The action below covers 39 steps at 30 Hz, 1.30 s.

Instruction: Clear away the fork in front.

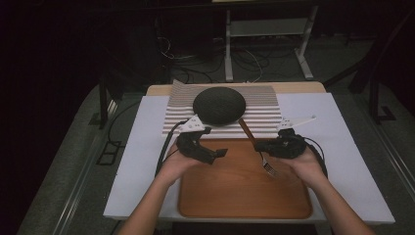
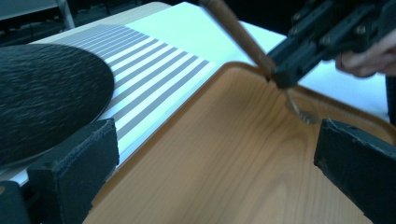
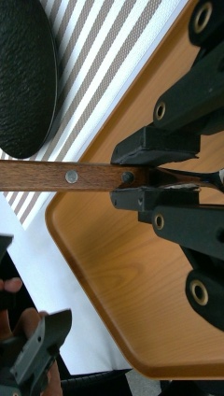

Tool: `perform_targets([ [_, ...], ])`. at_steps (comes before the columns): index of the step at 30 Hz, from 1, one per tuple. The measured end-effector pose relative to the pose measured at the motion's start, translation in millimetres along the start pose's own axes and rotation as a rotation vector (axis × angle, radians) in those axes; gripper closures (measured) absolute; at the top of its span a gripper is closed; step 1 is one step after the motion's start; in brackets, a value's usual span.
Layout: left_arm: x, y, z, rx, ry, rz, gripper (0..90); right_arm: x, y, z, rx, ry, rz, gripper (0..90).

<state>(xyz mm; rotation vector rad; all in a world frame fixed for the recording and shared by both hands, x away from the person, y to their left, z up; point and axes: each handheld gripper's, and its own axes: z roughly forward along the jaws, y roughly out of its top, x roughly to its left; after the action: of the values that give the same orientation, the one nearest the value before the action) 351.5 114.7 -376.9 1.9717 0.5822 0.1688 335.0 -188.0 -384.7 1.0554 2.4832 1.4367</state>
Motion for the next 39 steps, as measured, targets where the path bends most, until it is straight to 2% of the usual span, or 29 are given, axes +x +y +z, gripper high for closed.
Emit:
perform_targets([
  [3, -2.9, 3.1, 5.8, -0.015, -0.009, -0.003, 0.0, 2.9, -0.3, 0.4, -0.014, 0.009, -0.008, 76.8],
  [4, -5.3, 4.6, 8.9, -0.034, -0.016, -0.010, 0.1, 4.0, -0.6, 0.6, -0.014, 0.016, -0.010, 76.8],
  [6, -6.7, 4.7, 10.5, -0.039, -0.023, -0.018, 5.3, 6.4, -1.5, 1.9, -0.013, 0.022, -0.016, 76.8],
  [9, -10.0, 3.9, 13.1, -0.029, -0.027, -0.028, 7.8, 8.9, -2.7, 4.7, -0.007, 0.038, -0.022, 76.8],
  [11, -12.7, 2.4, 14.0, -0.035, -0.037, -0.044, 13.7, 14.4, -4.1, 10.1, 0.006, 0.043, -0.042, 76.8],
  [19, -20.0, 1.8, 20.3, -0.047, -0.052, -0.071, 22.4, 26.2, -4.0, 18.5, 0.006, 0.060, -0.075, 76.8],
  [22, -21.0, 1.2, 20.7, -0.053, -0.057, -0.084, 31.9, 32.0, -3.1, 20.2, -0.010, 0.051, -0.098, 76.8],
  [24, -21.0, 0.8, 20.2, -0.060, -0.053, -0.096, 33.1, 33.0, -2.8, 20.3, -0.014, 0.050, -0.103, 76.8],
  [26, -19.8, 0.8, 18.8, -0.073, -0.059, -0.122, 42.7, 36.7, -2.0, 21.2, -0.027, 0.047, -0.111, 76.8],
  [28, -18.9, 0.9, 17.7, -0.083, -0.068, -0.139, 45.7, 37.9, -1.8, 21.4, -0.031, 0.044, -0.114, 76.8],
  [30, -19.1, 1.2, 16.9, -0.087, -0.076, -0.142, 53.5, 40.1, -0.8, 21.7, -0.041, 0.035, -0.121, 76.8],
  [33, -20.0, 1.6, 16.8, -0.091, -0.078, -0.148, 57.8, 41.3, -0.2, 22.3, -0.045, 0.024, -0.125, 76.7],
  [34, -21.0, 2.0, 16.8, -0.093, -0.082, -0.150, 61.7, 41.8, 0.3, 22.6, -0.052, 0.018, -0.125, 76.8],
  [39, -21.2, 2.4, 16.7, -0.099, -0.086, -0.149, 66.2, 44.7, 1.9, 23.9, -0.053, 0.016, -0.135, 76.7],
])
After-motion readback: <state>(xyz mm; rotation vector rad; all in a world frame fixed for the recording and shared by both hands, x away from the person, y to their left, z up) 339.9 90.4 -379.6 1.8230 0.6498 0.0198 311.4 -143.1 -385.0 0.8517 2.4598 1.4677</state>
